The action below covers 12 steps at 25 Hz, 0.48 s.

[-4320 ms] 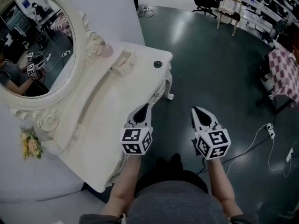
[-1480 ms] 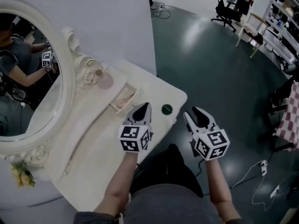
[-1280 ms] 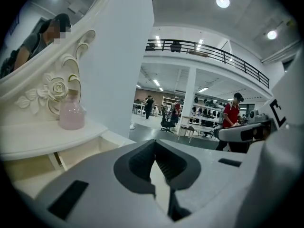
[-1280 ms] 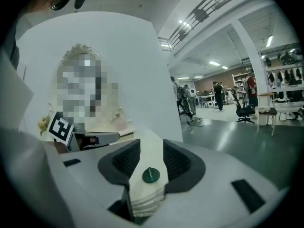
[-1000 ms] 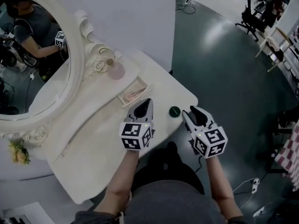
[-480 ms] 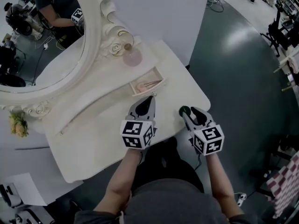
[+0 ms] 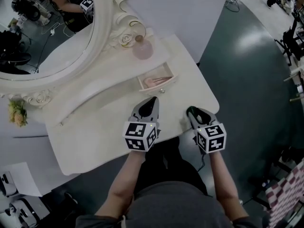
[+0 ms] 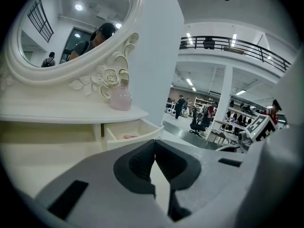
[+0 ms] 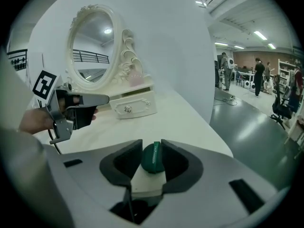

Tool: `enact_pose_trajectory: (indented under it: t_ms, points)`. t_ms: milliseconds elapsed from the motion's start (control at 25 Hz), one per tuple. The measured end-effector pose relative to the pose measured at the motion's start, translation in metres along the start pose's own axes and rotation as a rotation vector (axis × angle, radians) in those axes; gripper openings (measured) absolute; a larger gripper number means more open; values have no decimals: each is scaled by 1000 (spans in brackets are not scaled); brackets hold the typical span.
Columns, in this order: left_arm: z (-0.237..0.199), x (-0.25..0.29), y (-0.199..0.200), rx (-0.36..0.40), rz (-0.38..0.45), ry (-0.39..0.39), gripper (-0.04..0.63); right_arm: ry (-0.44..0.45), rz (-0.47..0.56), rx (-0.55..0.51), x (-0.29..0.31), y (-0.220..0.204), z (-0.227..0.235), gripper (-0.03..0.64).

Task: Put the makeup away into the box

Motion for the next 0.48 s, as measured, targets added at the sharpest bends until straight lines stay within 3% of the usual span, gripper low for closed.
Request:
enact_pose_trajectory:
  t_ms: [480]
  points:
    - [-17, -10, -7, -43, 8, 51, 6, -63, -78, -31, 17, -7, 5, 57]
Point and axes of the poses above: the fingertips, and each gripper's own axes: x forward along the fingers, z to its right, y out of its top, the point moved 3 cm from there along -x, backward along the fingers, and after that the axes turned 13 degrees about -z, right-handed, at the moved point
